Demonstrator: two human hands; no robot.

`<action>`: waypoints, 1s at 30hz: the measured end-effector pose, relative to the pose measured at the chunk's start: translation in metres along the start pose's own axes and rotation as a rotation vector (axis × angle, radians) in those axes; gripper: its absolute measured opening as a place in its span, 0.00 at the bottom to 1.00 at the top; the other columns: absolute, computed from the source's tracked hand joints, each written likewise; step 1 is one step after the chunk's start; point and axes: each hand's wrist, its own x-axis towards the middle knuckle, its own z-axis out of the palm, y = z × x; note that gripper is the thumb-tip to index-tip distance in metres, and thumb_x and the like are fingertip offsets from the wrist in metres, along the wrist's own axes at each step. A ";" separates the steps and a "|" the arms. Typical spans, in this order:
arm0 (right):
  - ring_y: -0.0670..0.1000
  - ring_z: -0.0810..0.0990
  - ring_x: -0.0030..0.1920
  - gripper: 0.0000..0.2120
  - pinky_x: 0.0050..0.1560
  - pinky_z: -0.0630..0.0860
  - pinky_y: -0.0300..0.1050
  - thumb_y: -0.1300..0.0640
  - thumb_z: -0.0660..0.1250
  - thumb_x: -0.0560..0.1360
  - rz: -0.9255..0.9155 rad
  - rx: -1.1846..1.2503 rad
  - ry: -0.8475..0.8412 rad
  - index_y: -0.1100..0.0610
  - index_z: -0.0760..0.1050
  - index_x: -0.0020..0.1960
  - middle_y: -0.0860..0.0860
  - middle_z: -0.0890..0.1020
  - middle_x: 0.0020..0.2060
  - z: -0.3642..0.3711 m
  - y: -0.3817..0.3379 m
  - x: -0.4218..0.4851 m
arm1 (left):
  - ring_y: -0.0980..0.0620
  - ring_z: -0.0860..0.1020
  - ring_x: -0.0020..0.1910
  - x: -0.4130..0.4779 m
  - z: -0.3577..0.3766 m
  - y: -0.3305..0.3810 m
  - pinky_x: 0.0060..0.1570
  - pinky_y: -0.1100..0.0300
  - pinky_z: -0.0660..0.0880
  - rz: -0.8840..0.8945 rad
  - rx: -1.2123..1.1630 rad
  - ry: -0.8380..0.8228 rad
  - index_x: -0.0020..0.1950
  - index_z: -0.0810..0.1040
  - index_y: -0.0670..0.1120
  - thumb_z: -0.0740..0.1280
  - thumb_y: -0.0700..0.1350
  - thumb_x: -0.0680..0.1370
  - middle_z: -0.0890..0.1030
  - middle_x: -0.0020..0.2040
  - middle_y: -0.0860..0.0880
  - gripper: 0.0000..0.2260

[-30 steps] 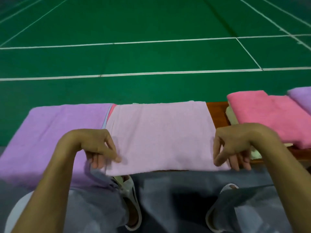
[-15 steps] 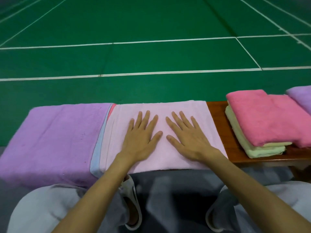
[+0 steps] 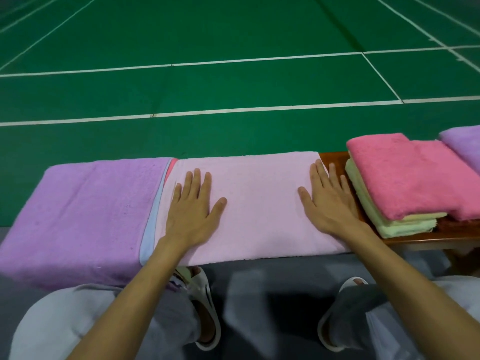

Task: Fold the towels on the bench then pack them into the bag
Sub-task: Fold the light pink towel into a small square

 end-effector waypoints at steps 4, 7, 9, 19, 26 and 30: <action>0.60 0.39 0.82 0.34 0.81 0.40 0.59 0.39 0.43 0.84 0.012 -0.008 -0.036 0.55 0.40 0.84 0.51 0.41 0.83 -0.007 -0.001 0.001 | 0.50 0.40 0.83 -0.001 -0.012 0.004 0.81 0.48 0.42 -0.021 -0.258 0.021 0.85 0.49 0.49 0.47 0.65 0.84 0.44 0.85 0.49 0.33; 0.62 0.47 0.82 0.35 0.81 0.48 0.60 0.41 0.49 0.85 0.027 0.068 -0.004 0.57 0.41 0.83 0.57 0.48 0.83 -0.013 -0.002 0.002 | 0.43 0.58 0.80 -0.003 -0.023 0.004 0.78 0.45 0.59 -0.187 -0.360 0.225 0.81 0.61 0.43 0.61 0.56 0.84 0.61 0.81 0.43 0.30; 0.65 0.64 0.74 0.32 0.72 0.65 0.61 0.48 0.59 0.83 0.097 0.158 0.180 0.62 0.52 0.80 0.63 0.65 0.75 -0.018 -0.006 0.003 | 0.38 0.69 0.68 -0.003 -0.030 0.004 0.64 0.43 0.69 -0.307 -0.231 0.321 0.72 0.69 0.38 0.69 0.52 0.80 0.73 0.70 0.39 0.26; 0.55 0.74 0.34 0.11 0.34 0.68 0.45 0.60 0.69 0.75 0.263 0.503 0.091 0.58 0.69 0.37 0.53 0.74 0.32 -0.037 -0.014 0.015 | 0.48 0.74 0.33 0.012 -0.050 0.007 0.35 0.58 0.69 -0.506 -0.567 0.130 0.44 0.80 0.38 0.75 0.45 0.76 0.80 0.37 0.43 0.10; 0.51 0.83 0.39 0.35 0.41 0.80 0.44 0.71 0.70 0.76 0.058 1.280 0.098 0.49 0.64 0.76 0.57 0.83 0.41 -0.080 0.006 0.009 | 0.52 0.86 0.38 0.008 -0.090 -0.011 0.38 0.60 0.82 -0.394 -1.272 0.155 0.66 0.76 0.48 0.77 0.31 0.72 0.88 0.46 0.45 0.26; 0.49 0.86 0.47 0.27 0.51 0.81 0.38 0.74 0.70 0.75 -0.044 1.184 0.085 0.57 0.76 0.70 0.54 0.86 0.48 -0.114 0.016 0.000 | 0.49 0.85 0.49 0.002 -0.109 -0.022 0.45 0.60 0.83 -0.266 -1.032 0.122 0.63 0.83 0.47 0.76 0.32 0.72 0.88 0.49 0.50 0.21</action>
